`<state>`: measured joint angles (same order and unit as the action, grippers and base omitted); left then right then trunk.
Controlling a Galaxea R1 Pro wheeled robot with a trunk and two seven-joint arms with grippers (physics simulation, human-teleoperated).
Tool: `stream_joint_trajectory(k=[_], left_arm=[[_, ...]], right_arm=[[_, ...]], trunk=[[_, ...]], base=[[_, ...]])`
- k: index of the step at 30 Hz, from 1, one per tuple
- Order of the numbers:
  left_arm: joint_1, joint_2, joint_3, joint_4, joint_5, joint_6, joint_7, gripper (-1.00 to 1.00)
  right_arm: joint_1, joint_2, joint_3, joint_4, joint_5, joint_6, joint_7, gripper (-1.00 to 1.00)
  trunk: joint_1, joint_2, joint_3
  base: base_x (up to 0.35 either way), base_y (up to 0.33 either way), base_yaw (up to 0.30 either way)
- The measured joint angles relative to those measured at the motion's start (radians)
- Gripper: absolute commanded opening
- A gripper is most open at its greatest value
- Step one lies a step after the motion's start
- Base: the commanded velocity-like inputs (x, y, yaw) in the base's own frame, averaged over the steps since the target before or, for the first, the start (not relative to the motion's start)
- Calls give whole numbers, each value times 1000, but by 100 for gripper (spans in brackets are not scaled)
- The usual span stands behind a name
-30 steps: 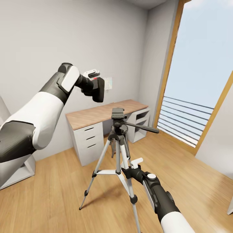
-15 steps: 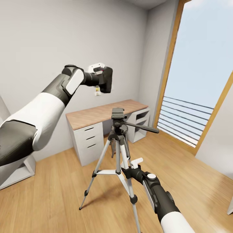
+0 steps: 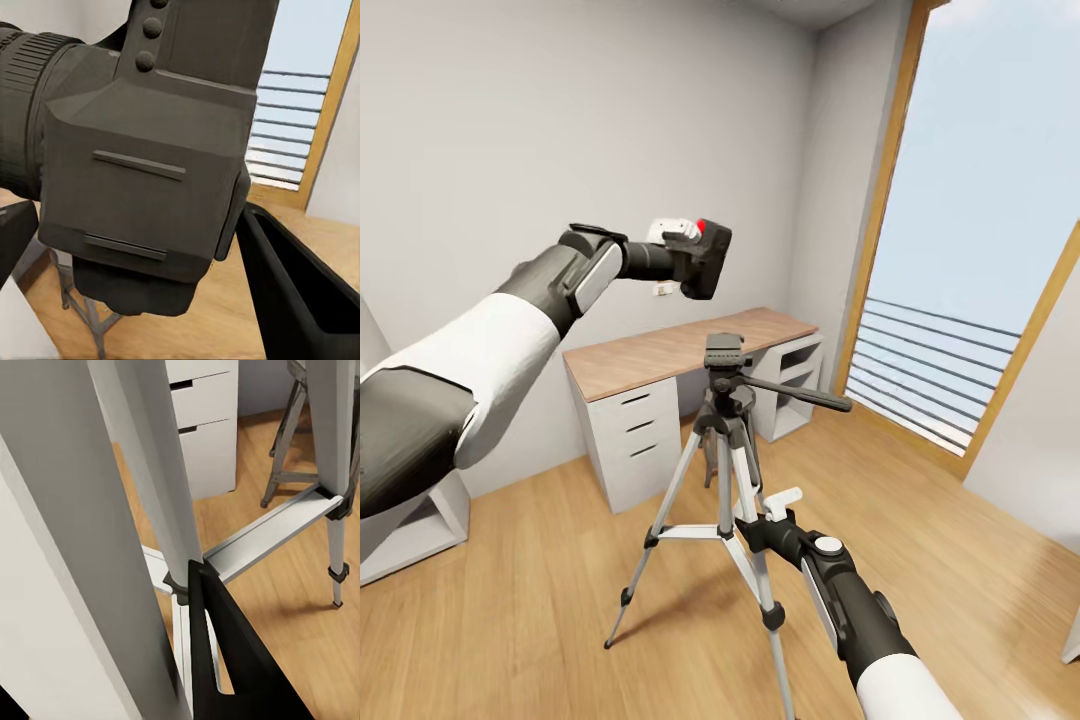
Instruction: Attach the digital camera to the camera tripod in the bedroom.
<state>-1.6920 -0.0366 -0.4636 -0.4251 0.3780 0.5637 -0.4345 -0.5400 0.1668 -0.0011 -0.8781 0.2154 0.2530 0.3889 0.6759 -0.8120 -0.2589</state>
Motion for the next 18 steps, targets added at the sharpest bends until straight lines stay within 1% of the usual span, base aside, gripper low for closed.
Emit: stream_joint_trajectory(k=[1,2,4,5,7,8,9,10,11,13,14,15,16,18], left_arm=[[0,-1,-7,0,-8,3,-2,-100],[0,-5,-28,-2,-31,14,-5,-100],[0,-7,-44,-3,-47,22,-8,-100],[0,-9,-63,-5,-61,28,-11,-100],[0,-9,-85,-7,-71,32,-14,-100],[0,-9,-112,-13,-76,39,-20,-100],[0,-9,-128,-16,-78,46,-26,-100],[0,-9,-176,-25,-79,86,-57,-100],[0,-7,-208,-29,-85,123,-95,-100],[0,-5,-234,-33,-89,158,-145,-100],[-1,3,-252,-42,-89,181,-202,-100],[-1,9,-259,-51,-96,186,-232,-100],[-1,25,-269,-74,-104,196,-289,-100],[-1,41,-275,-103,-130,199,-346,-100]], right_arm=[[0,0,0,0,0,0,0,-100],[0,0,0,0,0,0,0,-100],[0,0,0,0,0,0,0,-100],[0,0,0,0,0,0,0,-100],[0,0,0,0,0,0,0,-100],[0,0,0,0,0,0,0,-100],[0,0,0,0,0,0,0,-100],[0,0,0,0,0,0,0,-100],[0,0,0,0,-1,0,-1,-100],[0,0,0,0,0,0,-1,-100],[0,0,0,0,0,0,-1,-100],[0,0,0,0,0,0,-1,-100],[0,0,0,0,0,0,-1,-100],[0,0,0,0,0,0,-1,-100]], trunk=[[0,0,0],[0,0,0],[0,0,0],[0,0,0],[0,0,0],[0,0,0],[0,0,0],[0,0,0],[0,0,0],[0,0,0],[0,0,0],[0,0,0],[0,0,0],[0,0,0]], base=[[0,0,0],[0,0,0],[0,0,0],[0,0,0],[0,0,0],[0,0,0],[0,0,0],[0,0,0],[0,0,0],[0,0,0],[0,0,0],[0,0,0],[0,0,0],[0,0,0]])
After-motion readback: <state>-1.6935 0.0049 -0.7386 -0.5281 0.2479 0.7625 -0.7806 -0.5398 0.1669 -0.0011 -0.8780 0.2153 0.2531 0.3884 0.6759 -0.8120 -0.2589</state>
